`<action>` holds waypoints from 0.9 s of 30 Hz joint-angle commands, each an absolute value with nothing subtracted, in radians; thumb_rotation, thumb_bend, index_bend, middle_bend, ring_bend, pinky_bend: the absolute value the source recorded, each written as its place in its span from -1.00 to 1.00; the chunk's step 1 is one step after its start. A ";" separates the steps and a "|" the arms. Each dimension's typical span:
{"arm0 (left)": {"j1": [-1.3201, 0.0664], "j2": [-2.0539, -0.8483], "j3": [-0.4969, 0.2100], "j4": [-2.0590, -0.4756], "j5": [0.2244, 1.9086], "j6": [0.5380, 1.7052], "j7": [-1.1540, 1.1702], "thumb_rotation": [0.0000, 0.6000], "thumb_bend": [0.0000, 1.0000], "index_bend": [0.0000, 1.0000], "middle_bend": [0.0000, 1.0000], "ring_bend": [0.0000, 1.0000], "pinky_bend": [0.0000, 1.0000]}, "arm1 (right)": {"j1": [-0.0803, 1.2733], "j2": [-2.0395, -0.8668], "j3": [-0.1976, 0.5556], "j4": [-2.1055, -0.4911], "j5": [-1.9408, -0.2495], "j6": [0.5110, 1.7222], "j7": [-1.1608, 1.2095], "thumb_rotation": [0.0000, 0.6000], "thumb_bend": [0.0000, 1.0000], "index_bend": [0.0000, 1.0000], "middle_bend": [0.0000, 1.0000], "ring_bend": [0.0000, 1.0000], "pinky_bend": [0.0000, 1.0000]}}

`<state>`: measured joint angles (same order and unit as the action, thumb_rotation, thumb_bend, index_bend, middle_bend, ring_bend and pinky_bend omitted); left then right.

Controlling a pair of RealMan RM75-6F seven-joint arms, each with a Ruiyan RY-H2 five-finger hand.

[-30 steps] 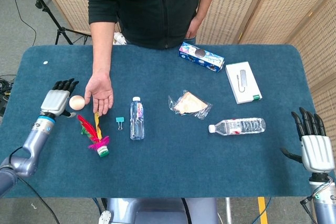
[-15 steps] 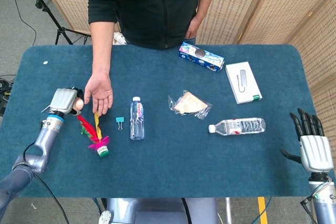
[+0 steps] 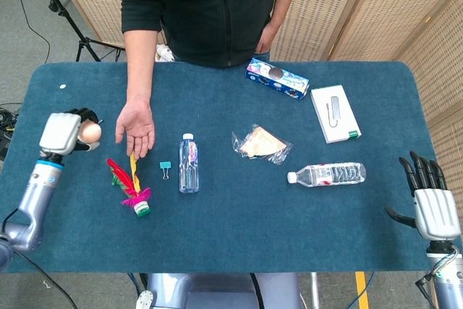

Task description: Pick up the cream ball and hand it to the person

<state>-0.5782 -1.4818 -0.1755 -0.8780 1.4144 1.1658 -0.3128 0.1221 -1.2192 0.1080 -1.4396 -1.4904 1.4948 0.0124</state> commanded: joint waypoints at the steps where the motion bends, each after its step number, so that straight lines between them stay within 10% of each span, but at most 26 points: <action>1: -0.481 -1.318 -0.209 -1.082 1.459 1.383 -0.390 1.00 -0.64 0.36 0.25 0.04 0.17 | 0.121 -1.215 0.106 -1.444 -1.492 1.494 0.019 1.00 -1.00 -1.00 -1.00 -1.00 -0.93; 10: -0.492 -1.246 -0.192 -1.233 1.544 1.431 -0.285 1.00 -0.69 0.36 0.25 0.04 0.17 | 0.120 -1.207 0.103 -1.457 -1.503 1.501 0.024 1.00 -1.00 -1.00 -1.00 -1.00 -0.93; 24: -0.652 -1.512 -0.154 -1.044 1.601 1.285 -0.085 1.00 -0.74 0.36 0.24 0.04 0.17 | 0.121 -1.207 0.110 -1.450 -1.476 1.484 0.024 1.00 -1.00 -1.00 -1.00 -1.00 -0.93; 27: -0.650 -1.523 -0.154 -1.039 1.580 1.272 -0.043 1.00 -0.87 0.21 -0.15 -0.24 -0.07 | 0.121 -1.206 0.110 -1.449 -1.474 1.484 0.026 1.00 -1.00 -1.00 -1.00 -1.00 -0.93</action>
